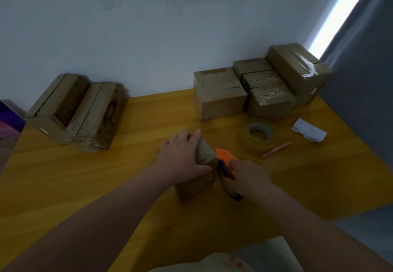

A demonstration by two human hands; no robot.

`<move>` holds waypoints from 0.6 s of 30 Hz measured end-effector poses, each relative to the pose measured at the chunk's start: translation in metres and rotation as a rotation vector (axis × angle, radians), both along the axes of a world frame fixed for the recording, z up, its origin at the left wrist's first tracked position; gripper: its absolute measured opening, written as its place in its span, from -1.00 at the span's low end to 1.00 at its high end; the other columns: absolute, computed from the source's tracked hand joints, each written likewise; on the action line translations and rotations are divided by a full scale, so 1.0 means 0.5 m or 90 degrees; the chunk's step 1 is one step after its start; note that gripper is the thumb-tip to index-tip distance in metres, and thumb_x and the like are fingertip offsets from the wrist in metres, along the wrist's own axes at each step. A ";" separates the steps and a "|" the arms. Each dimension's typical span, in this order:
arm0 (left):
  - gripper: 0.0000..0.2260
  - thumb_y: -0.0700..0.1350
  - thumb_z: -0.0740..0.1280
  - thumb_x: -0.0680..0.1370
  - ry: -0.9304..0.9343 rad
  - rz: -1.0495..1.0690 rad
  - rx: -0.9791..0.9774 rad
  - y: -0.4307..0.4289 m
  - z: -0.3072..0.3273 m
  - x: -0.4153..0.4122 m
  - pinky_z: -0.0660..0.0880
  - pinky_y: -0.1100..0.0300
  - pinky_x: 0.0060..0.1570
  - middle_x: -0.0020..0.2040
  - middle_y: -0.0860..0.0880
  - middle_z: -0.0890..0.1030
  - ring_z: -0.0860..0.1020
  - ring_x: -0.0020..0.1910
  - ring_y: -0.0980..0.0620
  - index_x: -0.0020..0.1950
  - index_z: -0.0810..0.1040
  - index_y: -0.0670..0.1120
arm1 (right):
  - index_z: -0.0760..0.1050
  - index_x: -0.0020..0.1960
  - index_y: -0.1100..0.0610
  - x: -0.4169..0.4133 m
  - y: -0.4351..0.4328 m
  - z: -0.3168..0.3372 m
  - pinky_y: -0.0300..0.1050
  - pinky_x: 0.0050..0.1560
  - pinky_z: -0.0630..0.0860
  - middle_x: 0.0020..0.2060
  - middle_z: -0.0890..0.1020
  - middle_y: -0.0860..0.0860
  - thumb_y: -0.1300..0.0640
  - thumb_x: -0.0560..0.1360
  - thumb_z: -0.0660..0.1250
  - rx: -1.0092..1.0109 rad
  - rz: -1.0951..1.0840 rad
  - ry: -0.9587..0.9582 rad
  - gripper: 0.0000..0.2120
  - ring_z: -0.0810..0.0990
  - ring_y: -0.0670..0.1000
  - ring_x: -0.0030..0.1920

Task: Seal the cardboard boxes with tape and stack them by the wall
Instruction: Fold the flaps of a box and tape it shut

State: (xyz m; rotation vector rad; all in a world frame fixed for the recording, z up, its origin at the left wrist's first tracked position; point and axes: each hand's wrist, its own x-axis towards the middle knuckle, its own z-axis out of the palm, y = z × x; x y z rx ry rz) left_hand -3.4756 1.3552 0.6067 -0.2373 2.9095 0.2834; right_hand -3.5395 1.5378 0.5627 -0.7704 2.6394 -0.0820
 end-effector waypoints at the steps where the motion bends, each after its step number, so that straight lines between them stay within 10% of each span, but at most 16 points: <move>1: -0.06 0.35 0.32 0.41 -0.002 0.007 0.018 -0.003 0.002 -0.002 0.24 -0.06 0.39 0.47 -0.04 0.20 0.22 0.41 -0.09 0.57 -0.11 0.02 | 0.36 0.21 0.05 0.006 -0.004 -0.009 -0.10 -0.17 0.40 0.00 0.54 0.01 -0.07 0.53 0.32 0.016 -0.015 -0.020 -0.66 0.56 0.08 0.07; 11: -0.04 0.03 0.50 0.40 0.032 0.023 0.237 -0.080 0.036 0.011 0.32 0.22 0.13 0.39 -0.01 0.20 0.28 0.29 0.01 0.58 -0.09 0.05 | 0.15 0.38 0.05 0.019 -0.013 -0.054 -0.12 -0.41 0.36 -0.08 0.55 0.03 0.11 0.55 0.28 -0.003 -0.065 -0.047 -0.52 0.55 0.07 -0.18; 18: -0.05 -0.36 0.46 0.37 -0.064 0.032 0.431 -0.138 0.042 0.005 0.21 0.21 0.23 0.36 0.10 0.18 0.19 0.31 0.11 0.56 0.01 0.15 | 0.23 0.33 -0.12 -0.051 0.014 0.007 0.02 -0.22 0.44 -0.07 0.55 0.12 0.27 0.58 0.08 -0.286 -0.248 -0.179 -0.59 0.55 0.20 -0.14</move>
